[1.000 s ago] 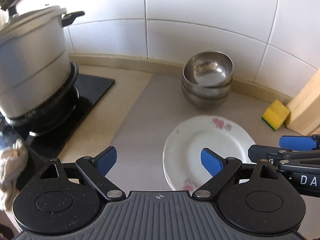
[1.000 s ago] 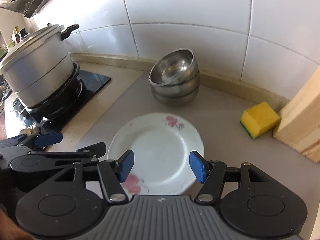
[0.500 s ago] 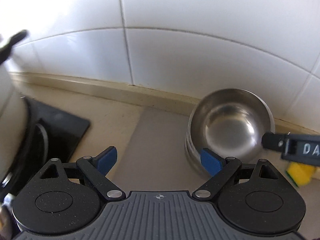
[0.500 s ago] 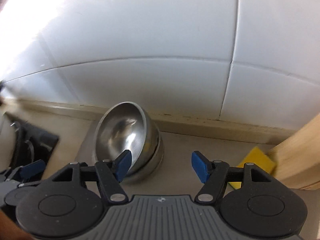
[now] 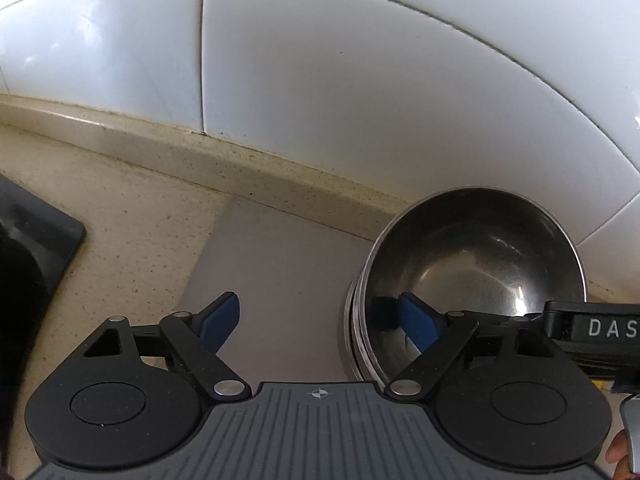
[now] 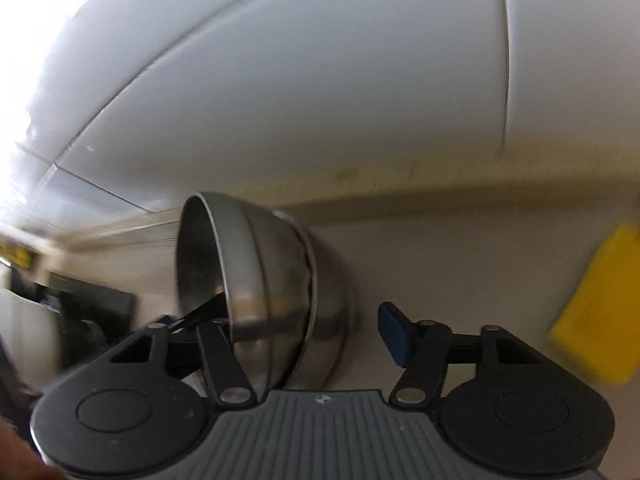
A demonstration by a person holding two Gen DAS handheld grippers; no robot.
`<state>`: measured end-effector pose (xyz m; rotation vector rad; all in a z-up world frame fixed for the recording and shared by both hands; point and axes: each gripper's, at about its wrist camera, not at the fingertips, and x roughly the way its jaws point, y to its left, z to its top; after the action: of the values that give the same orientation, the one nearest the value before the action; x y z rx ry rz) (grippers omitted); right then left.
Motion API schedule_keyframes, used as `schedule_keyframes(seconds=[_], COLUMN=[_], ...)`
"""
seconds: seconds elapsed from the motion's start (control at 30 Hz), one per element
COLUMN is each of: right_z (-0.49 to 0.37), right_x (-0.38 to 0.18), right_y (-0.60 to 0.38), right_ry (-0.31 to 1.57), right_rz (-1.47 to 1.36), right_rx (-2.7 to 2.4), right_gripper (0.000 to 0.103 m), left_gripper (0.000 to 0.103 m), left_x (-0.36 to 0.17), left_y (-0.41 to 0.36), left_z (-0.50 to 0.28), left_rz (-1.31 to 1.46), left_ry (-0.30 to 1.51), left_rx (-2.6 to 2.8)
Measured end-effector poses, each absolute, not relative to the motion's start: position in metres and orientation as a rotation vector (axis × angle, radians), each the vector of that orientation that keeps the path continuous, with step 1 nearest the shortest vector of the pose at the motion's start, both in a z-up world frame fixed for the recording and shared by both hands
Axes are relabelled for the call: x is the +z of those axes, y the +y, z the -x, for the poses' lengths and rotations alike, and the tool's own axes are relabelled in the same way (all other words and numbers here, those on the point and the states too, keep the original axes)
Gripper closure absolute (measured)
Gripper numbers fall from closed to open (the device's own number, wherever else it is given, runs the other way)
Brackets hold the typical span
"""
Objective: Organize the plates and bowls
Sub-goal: 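Close both grippers on the rim of the three nested steel bowls, then lift the nested bowls with both grippers and carry them over the plates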
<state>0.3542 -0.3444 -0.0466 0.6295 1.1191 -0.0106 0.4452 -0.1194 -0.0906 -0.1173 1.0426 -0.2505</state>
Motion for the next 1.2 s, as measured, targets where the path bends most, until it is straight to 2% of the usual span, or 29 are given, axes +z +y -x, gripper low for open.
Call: schedule_keyframes(seconds=[0.1,0.17,0.2,0.23,0.53,0.67,0.9,1.2], right_z=[-0.347,-0.346,-0.344,-0.342,-0.331,-0.323,-0.289,-0.227], right_x=[-0.047,-0.045,-0.045,-0.045,-0.039,-0.031,0.012,0.033], right_y=[-0.343,-0.342,-0.342,-0.341,-0.326,-0.322,-0.311,-0.299], right_ry=[1.103,1.096,1.092,1.086,1.057,1.044,1.009,1.03], right_rz=[-0.611,-0.598,-0.601,-0.598,-0.563,-0.566,-0.537,-0.521], right_rx=[-0.008,-0.003,-0.009,-0.012,-0.007,0.01,0.044,0.085], right_gripper=[0.072,0.073,0.073,0.074,0.075,0.075,0.075,0.076], left_gripper=[0.029,0.043,0.061,0.074,0.074,0.073,0.07,0.068], left_x=[-0.09,-0.085,-0.082,-0.079,-0.077,-0.059,-0.019,-0.006], left_y=[-0.121,-0.127,-0.13,-0.136,-0.138,-0.132,-0.124,-0.116], left_z=[-0.437,-0.434,-0.434,-0.432,-0.427,-0.414,-0.375,-0.311], left_rz=[0.098,0.061,0.054,0.041,0.001,-0.015,-0.009,-0.024], left_ry=[1.031,1.006,1.002,1.001,1.005,0.97,0.906,0.91], left_rx=[-0.291,-0.316,-0.339,-0.362,-0.376,-0.38,-0.383,-0.381])
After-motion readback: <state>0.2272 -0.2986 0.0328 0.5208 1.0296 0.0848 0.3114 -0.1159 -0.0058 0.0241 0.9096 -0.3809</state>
